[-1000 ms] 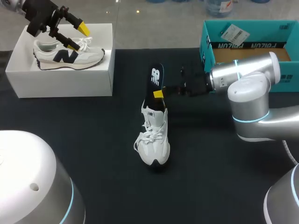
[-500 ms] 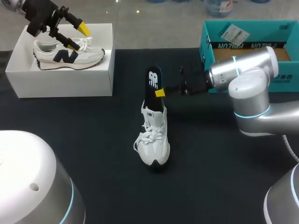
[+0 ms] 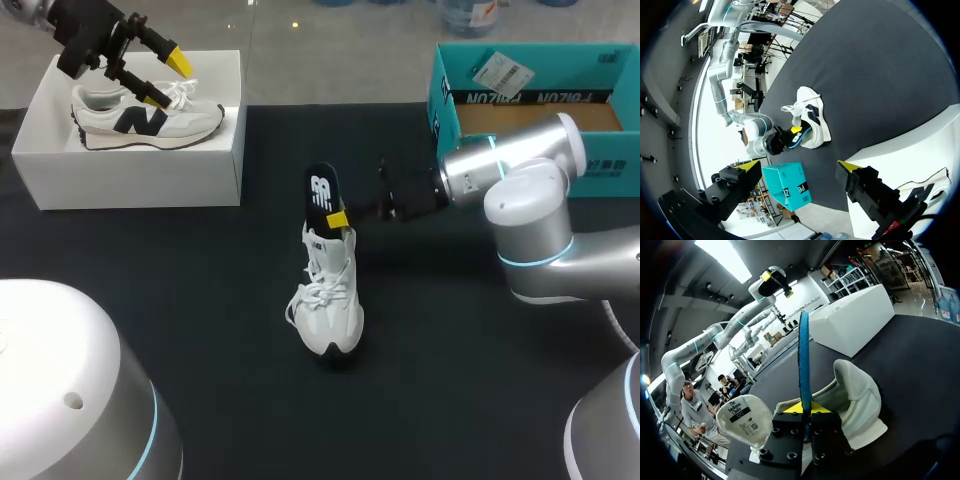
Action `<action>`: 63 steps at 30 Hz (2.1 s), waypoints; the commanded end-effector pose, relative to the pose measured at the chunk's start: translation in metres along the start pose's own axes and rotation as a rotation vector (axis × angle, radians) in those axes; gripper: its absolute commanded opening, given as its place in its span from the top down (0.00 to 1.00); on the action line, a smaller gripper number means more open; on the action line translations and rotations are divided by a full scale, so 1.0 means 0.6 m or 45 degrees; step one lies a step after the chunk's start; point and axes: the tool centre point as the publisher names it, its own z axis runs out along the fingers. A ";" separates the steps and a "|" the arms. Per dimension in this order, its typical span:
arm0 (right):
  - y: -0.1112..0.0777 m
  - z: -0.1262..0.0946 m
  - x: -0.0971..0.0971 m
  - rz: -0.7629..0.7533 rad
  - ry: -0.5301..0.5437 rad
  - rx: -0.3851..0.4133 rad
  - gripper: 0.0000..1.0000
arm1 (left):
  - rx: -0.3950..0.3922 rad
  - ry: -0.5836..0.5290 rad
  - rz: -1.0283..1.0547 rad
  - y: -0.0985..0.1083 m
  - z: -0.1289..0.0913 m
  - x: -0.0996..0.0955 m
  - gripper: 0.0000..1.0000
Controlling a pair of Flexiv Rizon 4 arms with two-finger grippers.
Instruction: Take the shoe out of the shoebox, open the shoe tongue, remove and reinsert the insole, then place the shoe into the shoebox
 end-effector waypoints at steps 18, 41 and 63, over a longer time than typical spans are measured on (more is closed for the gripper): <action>0.059 -0.009 -0.026 -0.111 -0.058 0.034 1.00 | 0.002 0.002 0.002 0.001 -0.001 0.001 0.00; -0.017 0.018 0.021 0.018 -0.034 0.019 0.98 | 0.002 0.002 0.002 0.001 -0.001 0.001 0.00; 0.052 0.003 -0.015 -0.107 -0.065 0.064 1.00 | 0.002 0.002 0.002 0.001 -0.001 0.001 0.00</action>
